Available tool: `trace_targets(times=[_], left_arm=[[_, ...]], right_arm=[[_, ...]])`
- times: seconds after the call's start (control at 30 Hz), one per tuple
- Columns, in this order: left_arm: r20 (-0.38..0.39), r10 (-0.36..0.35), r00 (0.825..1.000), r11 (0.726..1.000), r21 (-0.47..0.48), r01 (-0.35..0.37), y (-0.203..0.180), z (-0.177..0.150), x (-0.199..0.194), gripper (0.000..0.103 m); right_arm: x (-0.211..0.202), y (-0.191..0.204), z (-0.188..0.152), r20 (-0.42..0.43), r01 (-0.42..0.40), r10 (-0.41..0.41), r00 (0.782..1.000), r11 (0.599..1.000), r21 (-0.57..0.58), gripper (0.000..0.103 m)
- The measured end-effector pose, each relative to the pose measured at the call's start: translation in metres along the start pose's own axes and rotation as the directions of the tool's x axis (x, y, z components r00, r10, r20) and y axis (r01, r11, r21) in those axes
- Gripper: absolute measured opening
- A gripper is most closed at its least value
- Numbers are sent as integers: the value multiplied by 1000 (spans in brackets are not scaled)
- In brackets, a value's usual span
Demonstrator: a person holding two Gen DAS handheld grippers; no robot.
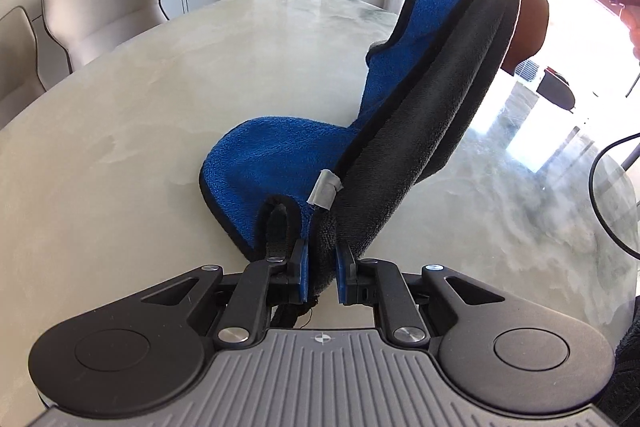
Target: Fold towel
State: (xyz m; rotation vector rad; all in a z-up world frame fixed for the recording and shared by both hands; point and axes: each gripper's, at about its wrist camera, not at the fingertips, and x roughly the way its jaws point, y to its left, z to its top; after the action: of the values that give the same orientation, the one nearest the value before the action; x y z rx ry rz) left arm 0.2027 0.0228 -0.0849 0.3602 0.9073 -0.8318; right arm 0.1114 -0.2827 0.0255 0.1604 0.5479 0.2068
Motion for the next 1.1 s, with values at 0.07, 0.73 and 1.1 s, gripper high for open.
trace_targets(times=[0.07,0.73,1.1], left_arm=[[22,17,1000,1000,2,-17,-1,5,-3,12],[39,131,991,991,27,-133,1,33,-18,14],[1,108,994,973,-206,-105,52,28,27,66]], right_arm=[[-7,-6,1,19,14,-14,1000,1000,11,7],[78,-45,-36,-259,53,-35,965,997,62,33],[120,-72,-83,-357,101,-10,934,966,237,58]])
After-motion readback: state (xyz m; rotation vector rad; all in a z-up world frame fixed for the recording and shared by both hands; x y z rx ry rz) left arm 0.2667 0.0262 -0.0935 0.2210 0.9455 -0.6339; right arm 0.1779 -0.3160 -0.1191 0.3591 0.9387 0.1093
